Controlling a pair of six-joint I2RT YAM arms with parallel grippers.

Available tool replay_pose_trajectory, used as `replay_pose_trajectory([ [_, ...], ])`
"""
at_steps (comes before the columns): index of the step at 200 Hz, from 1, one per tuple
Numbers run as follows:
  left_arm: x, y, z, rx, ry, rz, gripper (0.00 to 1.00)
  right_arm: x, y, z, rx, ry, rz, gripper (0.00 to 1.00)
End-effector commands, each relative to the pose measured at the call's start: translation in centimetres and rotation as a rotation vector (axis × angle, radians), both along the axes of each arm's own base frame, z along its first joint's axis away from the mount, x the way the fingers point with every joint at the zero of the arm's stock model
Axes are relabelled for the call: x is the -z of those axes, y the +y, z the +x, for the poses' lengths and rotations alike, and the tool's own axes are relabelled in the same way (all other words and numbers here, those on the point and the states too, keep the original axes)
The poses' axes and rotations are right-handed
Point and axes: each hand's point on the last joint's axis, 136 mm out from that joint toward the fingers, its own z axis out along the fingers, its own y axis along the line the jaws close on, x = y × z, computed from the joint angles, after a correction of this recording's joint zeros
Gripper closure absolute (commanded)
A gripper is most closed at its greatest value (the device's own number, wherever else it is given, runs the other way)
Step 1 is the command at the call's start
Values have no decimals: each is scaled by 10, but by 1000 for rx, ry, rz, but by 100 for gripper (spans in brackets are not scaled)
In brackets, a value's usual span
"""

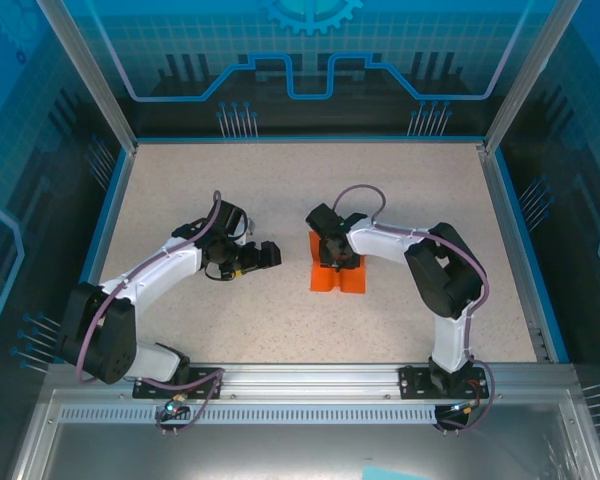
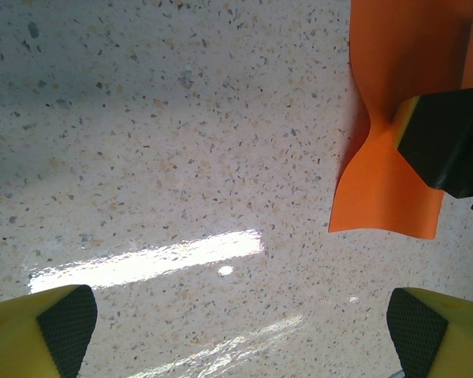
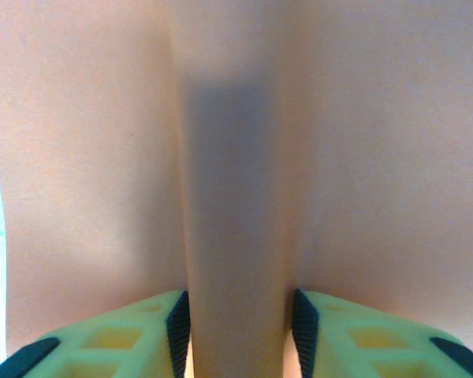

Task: Fold a paper plane with a square sheet of paper (pick it up from the middle)
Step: Fold the square sheet of paper in half at the center of the table.

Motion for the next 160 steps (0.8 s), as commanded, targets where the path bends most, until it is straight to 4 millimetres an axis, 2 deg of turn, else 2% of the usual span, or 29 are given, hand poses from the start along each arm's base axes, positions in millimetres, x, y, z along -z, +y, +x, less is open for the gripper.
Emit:
replay_pose_trajectory([
  [1, -5, 2, -8, 21, 7, -11, 1, -9, 3, -8, -13, 2, 21, 66],
  [21, -4, 3, -9, 19, 7, -10, 1, -11, 5, -11, -22, 6, 32, 69],
  [46, -5, 4, -11, 16, 9, -8, 1, -22, 9, -9, -35, -19, 49, 73],
  [74, -10, 10, -12, 5, -4, 10, 1, -38, 24, -9, -63, -33, 122, 73],
  [106, -25, 27, -12, -40, -35, 25, 1, -60, 50, -10, -104, -49, 248, 75],
  [134, -48, 42, -14, -88, -83, 14, 1, -89, 84, -13, -142, -66, 429, 76],
  [160, -70, 42, -16, -101, -124, -27, 1, -113, 111, -16, -164, -82, 626, 76],
])
